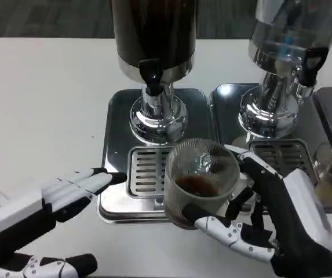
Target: Grasp the cup under the faucet to collect the drink, then remove the cup.
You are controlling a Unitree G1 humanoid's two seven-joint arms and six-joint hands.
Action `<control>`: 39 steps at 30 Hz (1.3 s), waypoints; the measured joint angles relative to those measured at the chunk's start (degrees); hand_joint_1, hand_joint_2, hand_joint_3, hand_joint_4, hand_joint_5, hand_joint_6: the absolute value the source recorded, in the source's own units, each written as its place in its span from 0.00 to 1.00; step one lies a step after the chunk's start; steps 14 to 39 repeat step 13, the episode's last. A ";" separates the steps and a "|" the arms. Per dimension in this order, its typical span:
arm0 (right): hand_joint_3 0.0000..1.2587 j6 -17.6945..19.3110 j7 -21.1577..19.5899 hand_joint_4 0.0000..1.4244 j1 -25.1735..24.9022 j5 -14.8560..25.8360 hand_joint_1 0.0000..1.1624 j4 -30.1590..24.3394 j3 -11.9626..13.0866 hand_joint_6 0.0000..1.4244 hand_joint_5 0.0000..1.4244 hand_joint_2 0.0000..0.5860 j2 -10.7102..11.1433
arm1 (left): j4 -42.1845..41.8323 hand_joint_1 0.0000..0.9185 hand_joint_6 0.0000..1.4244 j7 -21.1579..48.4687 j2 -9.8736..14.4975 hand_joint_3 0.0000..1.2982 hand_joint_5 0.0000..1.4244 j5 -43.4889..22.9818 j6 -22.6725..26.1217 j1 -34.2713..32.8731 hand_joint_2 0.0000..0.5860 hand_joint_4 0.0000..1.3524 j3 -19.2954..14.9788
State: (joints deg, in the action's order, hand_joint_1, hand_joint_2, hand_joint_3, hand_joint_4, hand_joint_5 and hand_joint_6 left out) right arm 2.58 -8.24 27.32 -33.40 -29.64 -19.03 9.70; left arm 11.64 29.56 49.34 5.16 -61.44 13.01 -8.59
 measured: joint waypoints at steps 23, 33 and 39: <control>0.44 0.74 0.50 0.46 1.15 1.12 0.61 -0.05 0.36 0.91 0.64 0.52 -0.03 | -1.38 0.00 0.03 0.00 0.01 0.00 0.00 -0.14 0.00 1.09 0.33 0.00 0.00; 0.44 0.74 0.50 0.46 1.15 1.12 0.61 -0.05 0.36 0.91 0.64 0.52 -0.03 | -1.38 0.00 0.03 0.00 0.01 0.00 0.00 -0.14 0.00 1.09 0.33 0.00 0.00; 0.44 0.74 0.50 0.46 1.15 1.12 0.61 -0.05 0.36 0.91 0.64 0.52 -0.03 | -1.38 0.00 0.03 0.00 0.01 0.00 0.00 -0.14 0.00 1.09 0.33 0.00 0.00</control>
